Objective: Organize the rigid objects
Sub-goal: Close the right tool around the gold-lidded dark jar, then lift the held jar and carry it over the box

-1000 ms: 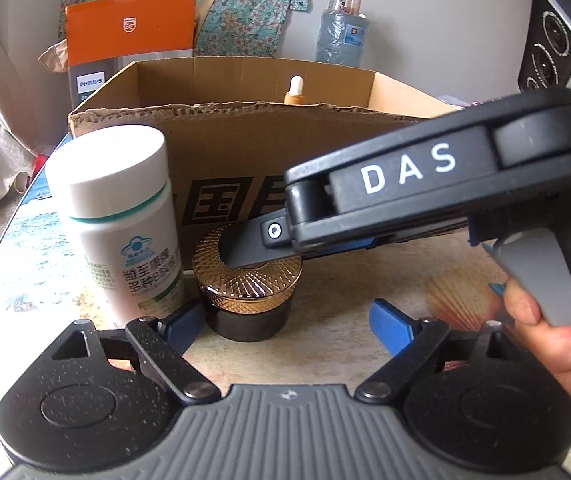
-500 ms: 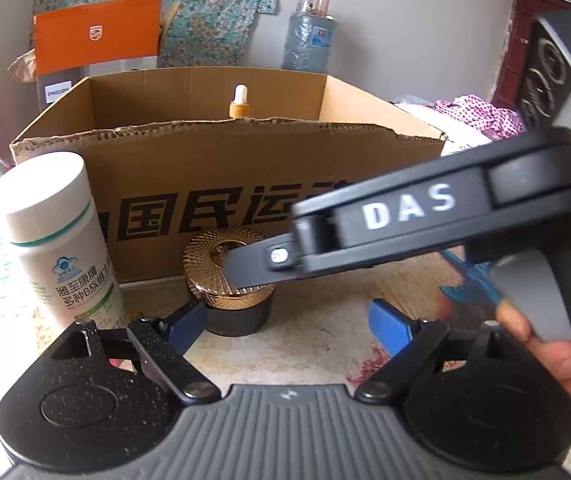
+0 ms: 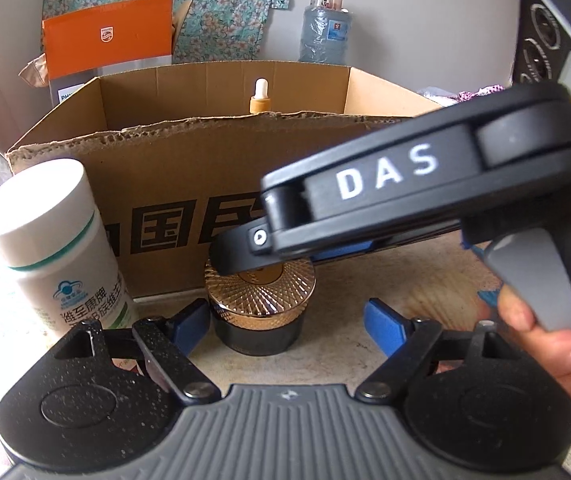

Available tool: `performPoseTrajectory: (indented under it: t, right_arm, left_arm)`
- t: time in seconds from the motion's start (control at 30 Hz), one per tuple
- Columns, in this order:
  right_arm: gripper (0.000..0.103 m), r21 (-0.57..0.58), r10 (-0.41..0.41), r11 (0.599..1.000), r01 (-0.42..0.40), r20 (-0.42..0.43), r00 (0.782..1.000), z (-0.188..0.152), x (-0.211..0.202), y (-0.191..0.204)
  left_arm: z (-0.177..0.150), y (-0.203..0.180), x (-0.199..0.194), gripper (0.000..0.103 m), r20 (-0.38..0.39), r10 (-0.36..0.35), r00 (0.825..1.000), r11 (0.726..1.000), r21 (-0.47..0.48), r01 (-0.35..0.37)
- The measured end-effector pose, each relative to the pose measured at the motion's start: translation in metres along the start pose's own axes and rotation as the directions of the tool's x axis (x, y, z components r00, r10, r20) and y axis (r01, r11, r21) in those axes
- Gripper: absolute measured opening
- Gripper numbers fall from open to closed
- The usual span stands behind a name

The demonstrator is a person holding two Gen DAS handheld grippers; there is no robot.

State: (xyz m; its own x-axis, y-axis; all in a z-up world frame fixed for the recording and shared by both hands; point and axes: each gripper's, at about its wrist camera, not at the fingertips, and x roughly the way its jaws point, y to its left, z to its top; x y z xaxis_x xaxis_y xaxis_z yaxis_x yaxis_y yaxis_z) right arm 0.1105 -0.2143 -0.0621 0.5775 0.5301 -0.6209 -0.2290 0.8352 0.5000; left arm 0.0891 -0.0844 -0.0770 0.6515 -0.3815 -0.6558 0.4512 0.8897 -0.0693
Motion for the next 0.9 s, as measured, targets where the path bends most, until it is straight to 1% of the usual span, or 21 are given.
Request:
performPoseTrajectory:
  t: [0.17,0.37,0.57,0.63,0.7,0.73,0.77,0.87,0.9]
  right_arm:
    - [0.056,-0.015,0.002,1.0,-0.002,-0.012,1.0,-0.002,-0.003,0.003]
    - [0.06,-0.006,-0.007,1.0,0.007,-0.014,1.0,-0.008,-0.015,-0.001]
    - [0.06,0.011,-0.027,1.0,0.027,-0.01,1.0,-0.019,-0.032,-0.007]
    - [0.06,0.025,-0.037,0.999,0.037,-0.011,0.999,-0.022,-0.037,-0.009]
    - [0.062,0.032,-0.057,0.998,0.057,-0.007,0.998,-0.023,-0.043,-0.009]
    - [0.068,0.024,-0.077,0.997,0.077,0.0,0.997,-0.023,-0.048,-0.008]
    - [0.081,0.009,-0.105,0.994,0.105,0.009,0.994,-0.023,-0.052,-0.006]
    - [0.102,-0.037,-0.198,0.979,0.199,0.029,0.98,-0.018,-0.062,0.003]
    - [0.102,-0.05,-0.224,0.973,0.226,0.035,0.974,-0.015,-0.065,0.005]
  left_arm:
    - [-0.002,0.0,-0.003,0.085,-0.003,-0.032,0.999,0.999,-0.007,0.032]
    - [-0.004,-0.01,-0.006,0.085,-0.013,-0.065,0.998,0.998,-0.003,0.065]
    - [-0.009,-0.022,-0.012,0.084,-0.022,-0.111,0.994,0.994,0.014,0.111]
    - [-0.012,-0.025,-0.014,0.081,-0.017,-0.121,0.992,0.992,0.026,0.121]
    - [-0.013,-0.027,-0.015,0.079,-0.012,-0.111,0.994,0.993,0.038,0.111]
    - [-0.013,-0.028,-0.015,0.079,-0.007,-0.104,0.995,0.993,0.048,0.105]
    - [-0.013,-0.028,-0.015,0.079,-0.001,-0.095,0.996,0.994,0.057,0.095]
    - [-0.012,-0.031,-0.014,0.079,0.019,-0.064,0.998,0.994,0.087,0.062]
    - [-0.012,-0.032,-0.013,0.079,0.024,-0.056,0.998,0.994,0.096,0.054]
